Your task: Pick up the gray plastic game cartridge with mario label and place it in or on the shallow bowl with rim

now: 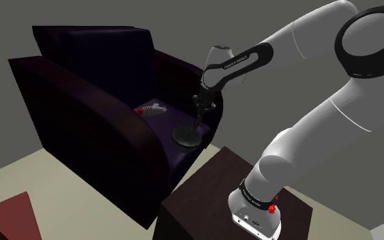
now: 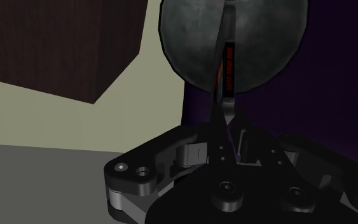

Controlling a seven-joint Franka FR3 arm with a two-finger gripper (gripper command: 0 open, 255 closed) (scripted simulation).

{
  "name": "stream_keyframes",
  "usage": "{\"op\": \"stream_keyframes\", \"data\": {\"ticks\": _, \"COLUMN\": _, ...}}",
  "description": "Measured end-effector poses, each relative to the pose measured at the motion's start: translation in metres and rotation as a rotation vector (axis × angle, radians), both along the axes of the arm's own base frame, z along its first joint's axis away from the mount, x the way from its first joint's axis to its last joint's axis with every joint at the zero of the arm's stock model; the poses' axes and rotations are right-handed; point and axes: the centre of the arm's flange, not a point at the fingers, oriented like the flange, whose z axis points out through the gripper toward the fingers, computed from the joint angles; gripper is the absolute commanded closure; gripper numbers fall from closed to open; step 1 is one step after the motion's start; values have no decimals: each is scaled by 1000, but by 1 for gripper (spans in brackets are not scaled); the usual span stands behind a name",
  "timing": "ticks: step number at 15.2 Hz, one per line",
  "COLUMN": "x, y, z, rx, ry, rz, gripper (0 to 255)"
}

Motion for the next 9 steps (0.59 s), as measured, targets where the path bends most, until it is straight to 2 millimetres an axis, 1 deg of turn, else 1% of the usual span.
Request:
{"op": "stream_keyframes", "data": {"ticks": 1, "x": 0, "y": 1, "z": -6, "rx": 0, "ry": 0, "rz": 0, "gripper": 255}}
{"op": "stream_keyframes", "data": {"ticks": 3, "x": -1, "y": 0, "z": -10, "rx": 0, "ry": 0, "rz": 0, "gripper": 255}}
{"op": "stream_keyframes", "data": {"ticks": 8, "x": -1, "y": 0, "z": -11, "rx": 0, "ry": -1, "rz": 0, "gripper": 255}}
{"op": "stream_keyframes", "data": {"ticks": 9, "x": -1, "y": 0, "z": -11, "rx": 0, "ry": -1, "rz": 0, "gripper": 0}}
